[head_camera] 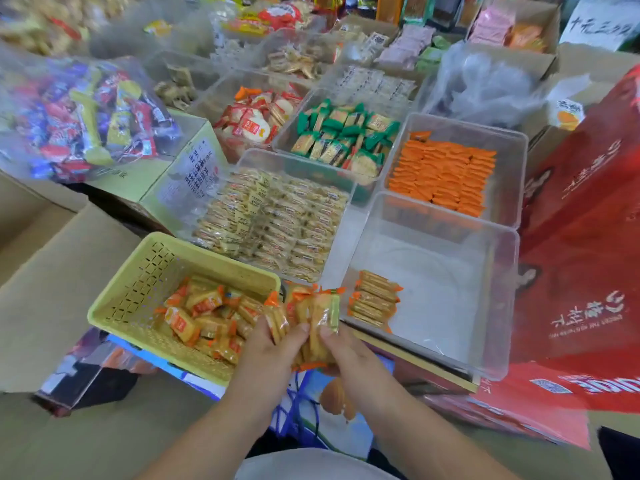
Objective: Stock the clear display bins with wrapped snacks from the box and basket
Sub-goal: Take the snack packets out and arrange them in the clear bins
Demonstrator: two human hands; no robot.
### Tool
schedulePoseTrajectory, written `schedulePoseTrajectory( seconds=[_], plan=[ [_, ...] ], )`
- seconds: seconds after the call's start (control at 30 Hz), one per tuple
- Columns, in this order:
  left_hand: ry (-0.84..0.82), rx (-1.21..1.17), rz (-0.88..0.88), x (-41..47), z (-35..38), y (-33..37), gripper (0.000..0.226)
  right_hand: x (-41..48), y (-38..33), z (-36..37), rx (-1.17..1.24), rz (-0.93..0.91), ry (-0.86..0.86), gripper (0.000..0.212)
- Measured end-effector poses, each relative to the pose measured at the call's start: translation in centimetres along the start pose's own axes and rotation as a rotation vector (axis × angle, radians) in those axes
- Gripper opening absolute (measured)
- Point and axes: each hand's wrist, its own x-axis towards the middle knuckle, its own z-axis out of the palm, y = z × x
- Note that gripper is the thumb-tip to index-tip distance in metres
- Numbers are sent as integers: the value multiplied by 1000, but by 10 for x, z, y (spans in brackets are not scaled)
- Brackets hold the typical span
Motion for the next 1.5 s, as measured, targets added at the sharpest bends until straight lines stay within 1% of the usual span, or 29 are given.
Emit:
schedulePoseTrajectory(
  seconds=[0.1, 0.2, 0.27, 0.3, 0.33, 0.37, 0.4, 0.5, 0.6, 0.7, 0.77, 0.83, 0.87, 0.9, 0.93, 0.97, 1.0, 1.07, 1.1, 1.13, 1.17, 1.23, 1.3, 1.33, 1.4, 1.43, 1.5],
  plan=[
    [-17, -44, -23, -6, 2, 3, 19, 0, 2, -1, 81, -11, -27, 27],
    [-47, -58, -37, -6, -4, 9, 23, 6, 7, -5, 107, 22, -57, 40],
    [-78, -14, -44, -1, -11, 10, 29, 11, 11, -7, 121, 60, -51, 46],
    [-97, 26, -53, 3, -14, 10, 25, 13, 12, -6, 131, 74, -37, 48],
    [-121, 52, -72, 7, -17, 9, 15, 15, 13, -5, 142, 88, -23, 49],
    [-161, 77, -92, 10, -20, 9, 10, 17, 14, -3, 157, 106, -9, 50],
    [-202, 102, -104, 14, -22, 9, 15, 18, 14, 0, 173, 123, 4, 50],
    [-315, 153, -102, 27, -29, 10, 14, 21, 14, 7, 208, 140, 56, 51],
    [-427, 210, -107, 40, -33, 14, 21, 22, 12, 9, 249, 96, 100, 49],
    [-518, 247, -143, 53, -33, 17, 19, 20, 6, 7, 316, 29, 167, 44],
    [-508, 248, -168, 62, -28, 18, 12, 21, 2, 2, 371, 35, 269, 50],
    [-427, 235, -191, 72, -21, 17, 7, 25, -2, -11, 406, 39, 370, 50],
    [-378, 222, -206, 77, -17, 17, 8, 28, -6, -22, 405, 32, 411, 48],
    [-339, 205, -219, 83, -12, 17, 17, 33, -9, -37, 391, 21, 450, 48],
    [-312, 192, -232, 87, -8, 18, 25, 39, -13, -53, 363, 8, 494, 50],
    [-291, 185, -234, 90, -3, 19, 27, 48, -17, -71, 321, -4, 540, 50],
    [-265, 183, -234, 93, 3, 18, 24, 59, -19, -90, 256, -9, 581, 49],
    [-217, 183, -231, 97, 14, 15, 16, 88, -20, -128, 57, 12, 632, 50],
    [-195, 190, -231, 99, 20, 13, 17, 105, -17, -145, -48, 28, 643, 53],
    [-176, 198, -237, 100, 26, 10, 22, 122, -15, -160, -150, 39, 642, 57],
    [-161, 205, -244, 100, 31, 8, 31, 139, -12, -172, -268, 46, 630, 61],
    [-137, 223, -236, 98, 41, 5, 43, 172, -4, -191, -582, 58, 571, 69],
    [-116, 254, -211, 96, 47, 0, 44, 200, 7, -200, -867, 68, 484, 75],
    [-104, 276, -200, 96, 48, -2, 38, 210, 12, -201, -960, 66, 438, 78],
    [-82, 320, -199, 95, 48, -7, 30, 224, 18, -199, -1056, 59, 361, 83],
    [-75, 324, -202, 94, 48, -7, 33, 227, 20, -197, -1084, 59, 341, 84],
    [-64, 314, -222, 92, 50, -5, 54, 231, 23, -195, -1154, 64, 315, 87]
  ],
)
